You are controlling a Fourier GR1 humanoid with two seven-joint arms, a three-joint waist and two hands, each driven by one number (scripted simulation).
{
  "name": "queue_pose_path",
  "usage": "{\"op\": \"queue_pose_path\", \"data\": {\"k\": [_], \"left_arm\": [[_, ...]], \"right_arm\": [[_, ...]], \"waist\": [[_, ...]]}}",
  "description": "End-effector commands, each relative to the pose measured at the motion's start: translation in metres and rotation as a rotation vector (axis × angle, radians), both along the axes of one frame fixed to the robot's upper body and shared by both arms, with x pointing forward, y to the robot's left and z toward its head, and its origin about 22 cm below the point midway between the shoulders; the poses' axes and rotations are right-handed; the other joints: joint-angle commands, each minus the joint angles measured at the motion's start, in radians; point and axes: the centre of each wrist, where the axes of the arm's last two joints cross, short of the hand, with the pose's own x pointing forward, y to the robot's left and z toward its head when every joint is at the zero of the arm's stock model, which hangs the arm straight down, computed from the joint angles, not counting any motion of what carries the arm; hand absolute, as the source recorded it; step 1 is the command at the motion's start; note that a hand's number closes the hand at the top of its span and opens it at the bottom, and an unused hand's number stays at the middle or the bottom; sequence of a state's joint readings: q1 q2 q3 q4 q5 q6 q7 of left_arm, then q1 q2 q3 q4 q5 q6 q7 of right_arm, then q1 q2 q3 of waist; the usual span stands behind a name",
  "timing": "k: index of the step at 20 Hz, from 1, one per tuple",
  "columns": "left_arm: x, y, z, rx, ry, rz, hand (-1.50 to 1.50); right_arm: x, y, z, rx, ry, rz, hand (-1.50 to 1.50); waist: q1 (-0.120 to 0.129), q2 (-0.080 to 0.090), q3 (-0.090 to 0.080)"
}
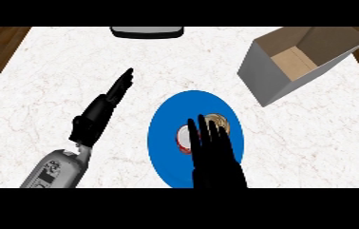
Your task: Pick the can from the plate and place it in the cardboard box
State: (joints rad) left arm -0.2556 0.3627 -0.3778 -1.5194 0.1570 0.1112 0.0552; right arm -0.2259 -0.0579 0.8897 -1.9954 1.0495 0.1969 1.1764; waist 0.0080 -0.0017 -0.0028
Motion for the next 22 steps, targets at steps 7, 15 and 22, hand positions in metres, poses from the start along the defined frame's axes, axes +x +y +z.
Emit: {"op": "queue_pose_path", "data": {"k": [7,15,22], "left_arm": [[0.002,-0.008,-0.01,-0.011,-0.002,0.0,0.0],[0.005,0.001,0.0,0.01,0.005,0.008,0.0],[0.006,-0.004,0.0,0.013,-0.015,0.004,0.0]], "right_arm": [[0.027,0.023,-0.011,-0.081,0.162,-0.193,-1.5],[0.033,0.034,-0.024,-0.083,0.117,-0.164,-1.5],[0.043,0.036,-0.042,-0.11,0.181,-0.152,-1.5]], "waist": [[0.0,0.002,0.001],[-0.003,0.001,0.002],[-0.006,0.002,0.002]]}}
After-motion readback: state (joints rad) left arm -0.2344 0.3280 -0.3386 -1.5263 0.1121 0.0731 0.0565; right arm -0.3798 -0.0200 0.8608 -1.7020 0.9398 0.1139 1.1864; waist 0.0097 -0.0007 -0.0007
